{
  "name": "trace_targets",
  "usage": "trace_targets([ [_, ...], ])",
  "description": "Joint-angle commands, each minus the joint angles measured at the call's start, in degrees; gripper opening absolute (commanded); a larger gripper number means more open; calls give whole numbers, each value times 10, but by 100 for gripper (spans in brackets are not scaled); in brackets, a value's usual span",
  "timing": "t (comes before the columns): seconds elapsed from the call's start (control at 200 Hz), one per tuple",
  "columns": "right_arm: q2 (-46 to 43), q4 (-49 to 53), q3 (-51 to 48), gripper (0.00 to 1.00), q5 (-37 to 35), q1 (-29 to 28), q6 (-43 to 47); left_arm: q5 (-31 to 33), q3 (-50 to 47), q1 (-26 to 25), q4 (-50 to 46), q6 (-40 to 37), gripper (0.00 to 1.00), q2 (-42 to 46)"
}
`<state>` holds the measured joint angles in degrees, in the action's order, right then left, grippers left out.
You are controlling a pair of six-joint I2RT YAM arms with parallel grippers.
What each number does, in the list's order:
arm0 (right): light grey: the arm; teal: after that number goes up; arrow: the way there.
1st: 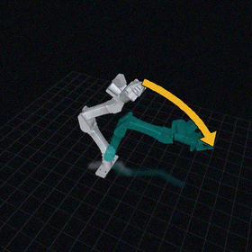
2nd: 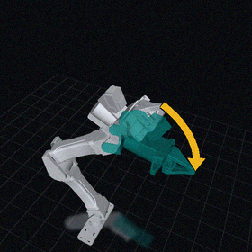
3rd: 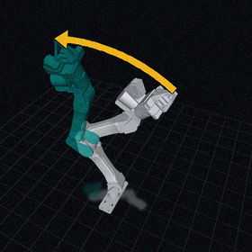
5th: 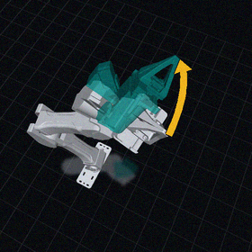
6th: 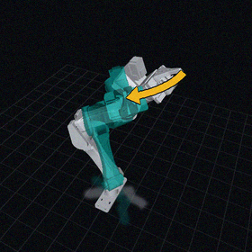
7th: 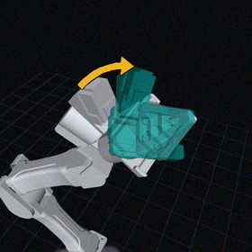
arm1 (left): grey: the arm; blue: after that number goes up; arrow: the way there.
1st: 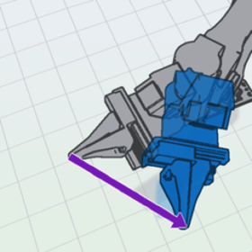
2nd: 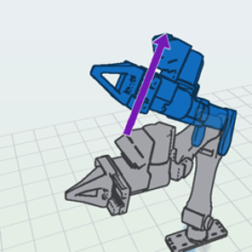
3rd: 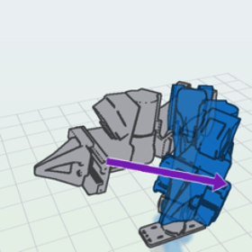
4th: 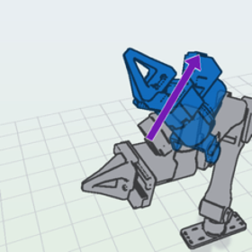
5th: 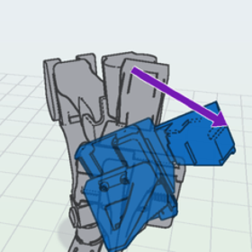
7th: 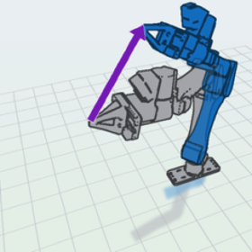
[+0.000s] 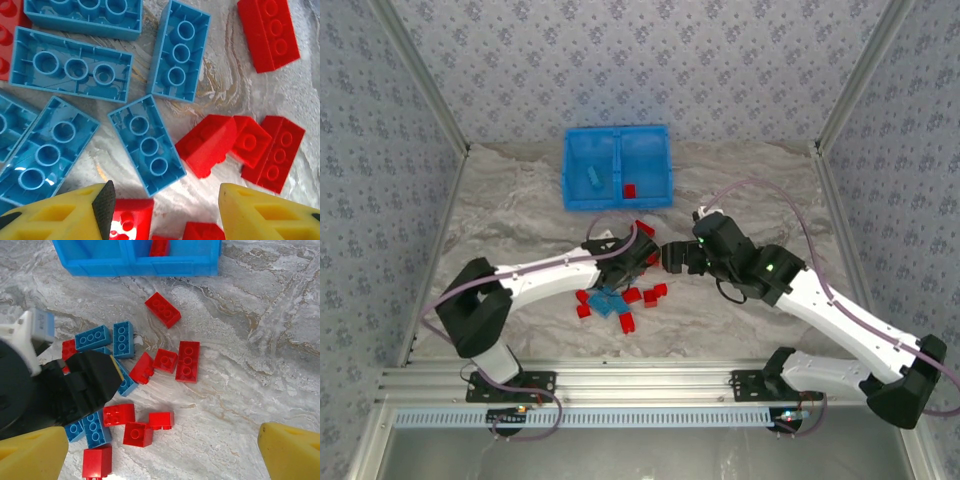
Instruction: Sort the legos into containers by color
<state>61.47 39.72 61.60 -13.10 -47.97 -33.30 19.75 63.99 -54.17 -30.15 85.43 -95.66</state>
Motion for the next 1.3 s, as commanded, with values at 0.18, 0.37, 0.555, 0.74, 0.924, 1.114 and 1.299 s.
trace_targets([
  [0.18, -13, 19, 1, 100, -11, 5, -4, 7, 32, 24, 7, 47, 51, -73],
  [0.37, -14, 23, -1, 100, -11, 9, -3, -24, 43, 32, 33, 29, 51, -113],
  [0.555, -15, 23, 0, 100, -10, 11, -3, -45, 39, 32, 39, 29, 39, -135],
  [0.74, -16, 23, 0, 100, -7, 11, -5, -41, 38, 32, 16, 13, 24, -118],
  [0.924, -19, 23, 1, 100, -6, 11, -7, 13, 84, 32, -58, -58, 21, -46],
  [1.114, -20, 21, 1, 100, -7, 11, -8, 120, 190, 49, -153, -221, 20, 16],
  [1.299, -23, 20, -1, 100, -7, 11, -8, 153, 270, 130, -129, -401, 18, 11],
])
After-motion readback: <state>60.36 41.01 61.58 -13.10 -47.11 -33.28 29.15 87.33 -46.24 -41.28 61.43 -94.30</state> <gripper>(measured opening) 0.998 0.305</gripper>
